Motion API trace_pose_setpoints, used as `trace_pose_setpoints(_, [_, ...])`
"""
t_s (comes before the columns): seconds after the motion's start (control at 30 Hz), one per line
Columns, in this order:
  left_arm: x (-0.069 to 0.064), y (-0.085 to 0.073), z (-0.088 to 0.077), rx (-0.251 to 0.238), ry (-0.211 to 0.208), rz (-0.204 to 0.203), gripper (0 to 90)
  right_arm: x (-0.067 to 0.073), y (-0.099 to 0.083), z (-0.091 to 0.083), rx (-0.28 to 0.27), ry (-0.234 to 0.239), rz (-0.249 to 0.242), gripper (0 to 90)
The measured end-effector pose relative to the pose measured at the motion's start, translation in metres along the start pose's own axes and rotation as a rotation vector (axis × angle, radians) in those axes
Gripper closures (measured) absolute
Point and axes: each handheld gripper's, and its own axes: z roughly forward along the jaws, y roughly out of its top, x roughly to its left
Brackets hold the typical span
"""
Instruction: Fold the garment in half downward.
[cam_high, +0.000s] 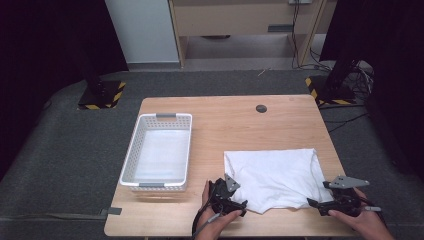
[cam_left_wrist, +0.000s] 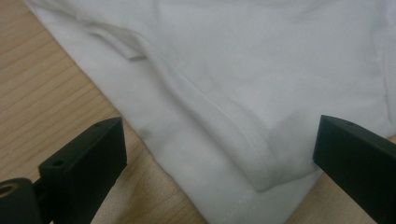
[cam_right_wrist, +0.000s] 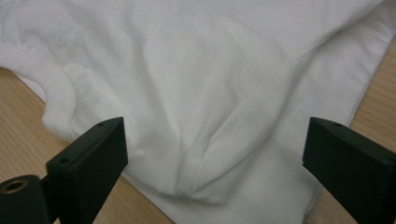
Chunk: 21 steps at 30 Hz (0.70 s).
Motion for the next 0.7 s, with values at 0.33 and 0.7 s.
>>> trace_pose_setpoints(0.33, [0.009,0.023,-0.015,0.009,-0.056,0.029,2.2,0.000,0.018,-0.006,0.015,0.009,-0.009,4.4])
trace_pose_setpoints(0.7, [0.018,0.050,-0.020,0.026,-0.084,0.064,2.6,0.018,0.046,-0.005,0.010,0.043,-0.058,6.2])
